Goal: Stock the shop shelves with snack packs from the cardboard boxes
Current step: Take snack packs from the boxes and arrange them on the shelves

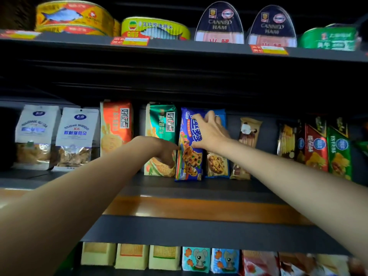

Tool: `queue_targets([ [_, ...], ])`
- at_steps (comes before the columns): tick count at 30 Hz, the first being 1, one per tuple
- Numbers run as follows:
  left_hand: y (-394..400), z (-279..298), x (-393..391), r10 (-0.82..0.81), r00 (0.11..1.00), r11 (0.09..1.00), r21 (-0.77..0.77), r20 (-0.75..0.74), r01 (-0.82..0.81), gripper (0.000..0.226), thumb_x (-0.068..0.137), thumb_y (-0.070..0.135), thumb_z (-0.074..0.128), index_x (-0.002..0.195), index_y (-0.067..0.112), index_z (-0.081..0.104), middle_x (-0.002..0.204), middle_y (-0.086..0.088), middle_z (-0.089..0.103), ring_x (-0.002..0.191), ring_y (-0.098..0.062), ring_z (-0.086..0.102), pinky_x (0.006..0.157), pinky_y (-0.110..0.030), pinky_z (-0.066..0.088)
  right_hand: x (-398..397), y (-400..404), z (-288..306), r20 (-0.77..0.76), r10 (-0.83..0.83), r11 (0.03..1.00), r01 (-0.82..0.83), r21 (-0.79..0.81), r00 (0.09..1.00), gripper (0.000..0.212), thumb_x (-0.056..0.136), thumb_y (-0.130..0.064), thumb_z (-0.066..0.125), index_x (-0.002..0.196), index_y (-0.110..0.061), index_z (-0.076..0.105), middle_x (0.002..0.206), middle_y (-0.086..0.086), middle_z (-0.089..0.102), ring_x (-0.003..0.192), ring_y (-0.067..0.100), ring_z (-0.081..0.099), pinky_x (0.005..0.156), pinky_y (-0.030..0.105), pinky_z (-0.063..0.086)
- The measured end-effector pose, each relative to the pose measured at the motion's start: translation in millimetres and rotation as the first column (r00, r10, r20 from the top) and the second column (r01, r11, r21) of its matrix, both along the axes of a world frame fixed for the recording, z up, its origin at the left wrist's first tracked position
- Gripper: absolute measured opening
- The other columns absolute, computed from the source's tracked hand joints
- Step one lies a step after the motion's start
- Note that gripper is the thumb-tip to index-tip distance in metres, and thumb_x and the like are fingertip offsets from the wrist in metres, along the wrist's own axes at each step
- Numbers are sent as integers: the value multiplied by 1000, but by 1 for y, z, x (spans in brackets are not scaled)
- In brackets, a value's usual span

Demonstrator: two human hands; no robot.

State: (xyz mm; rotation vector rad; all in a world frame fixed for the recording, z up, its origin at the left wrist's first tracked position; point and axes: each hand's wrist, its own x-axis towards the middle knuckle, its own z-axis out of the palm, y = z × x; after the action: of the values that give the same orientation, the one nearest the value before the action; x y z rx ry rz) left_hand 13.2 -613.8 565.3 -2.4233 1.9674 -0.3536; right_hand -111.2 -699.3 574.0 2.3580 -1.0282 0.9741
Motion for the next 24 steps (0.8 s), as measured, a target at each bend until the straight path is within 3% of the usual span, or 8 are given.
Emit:
queue_targets([
  [3,8,3,3,-12,1000,999,-40,15,12,68,93,30,53,148,18,15,152,-7,27,137,-25,30,107,-31,31,4,3,-3,-180,-109,988,87,-126,978,82,81,-40,69,146,-24,22,145,11,15,132,33,19,105,46,29],
  [7,44,4,33,-35,999,940,-339,1,33,56,91,29,53,142,17,33,142,-13,43,129,-28,42,104,-33,37,14,31,-4,-56,30,992,-36,-117,998,58,86,-31,64,137,-20,39,135,10,28,124,30,27,99,43,30],
  [10,104,-9,61,-109,993,657,-746,49,109,39,85,24,51,121,10,57,118,-17,59,108,-32,56,92,-39,45,29,74,-8,56,246,959,-235,-156,968,42,84,-22,63,123,-16,51,125,11,36,117,30,33,95,38,33],
  [13,197,-55,77,-212,976,374,-919,47,125,33,78,16,43,102,5,62,99,-9,61,92,-17,57,82,-25,41,55,140,-28,133,500,853,-461,-243,856,35,81,-21,59,114,-11,59,120,18,45,113,34,41,93,29,27],
  [16,295,-128,95,-160,987,389,-920,-10,54,26,78,9,44,97,3,61,90,-1,55,80,-3,49,72,-15,37,87,227,-69,131,752,654,-704,-277,647,30,80,-19,48,103,-6,63,109,21,54,106,34,50,89,31,34],
  [19,392,-220,134,22,973,507,-837,-228,-208,27,74,8,46,95,4,62,87,-7,59,80,-8,52,71,-20,37,138,314,-138,-51,894,441,-894,-80,446,25,84,-17,47,98,-5,63,105,19,54,104,32,51,87,27,32],
  [21,458,-285,155,187,885,526,-717,-427,-457,25,75,10,50,95,7,64,89,-4,58,83,-15,56,68,-19,35,173,362,-200,-134,946,314,-937,150,295,22,83,-17,51,97,-8,66,103,17,54,99,30,50,86,26,30],
  [24,553,-370,164,461,624,426,-460,-631,-779,12,79,17,63,91,17,67,94,-7,66,89,-28,63,70,-25,37,223,420,-304,-189,972,221,-796,564,137,19,85,-15,54,98,-8,67,101,12,58,96,25,53,85,30,35],
])
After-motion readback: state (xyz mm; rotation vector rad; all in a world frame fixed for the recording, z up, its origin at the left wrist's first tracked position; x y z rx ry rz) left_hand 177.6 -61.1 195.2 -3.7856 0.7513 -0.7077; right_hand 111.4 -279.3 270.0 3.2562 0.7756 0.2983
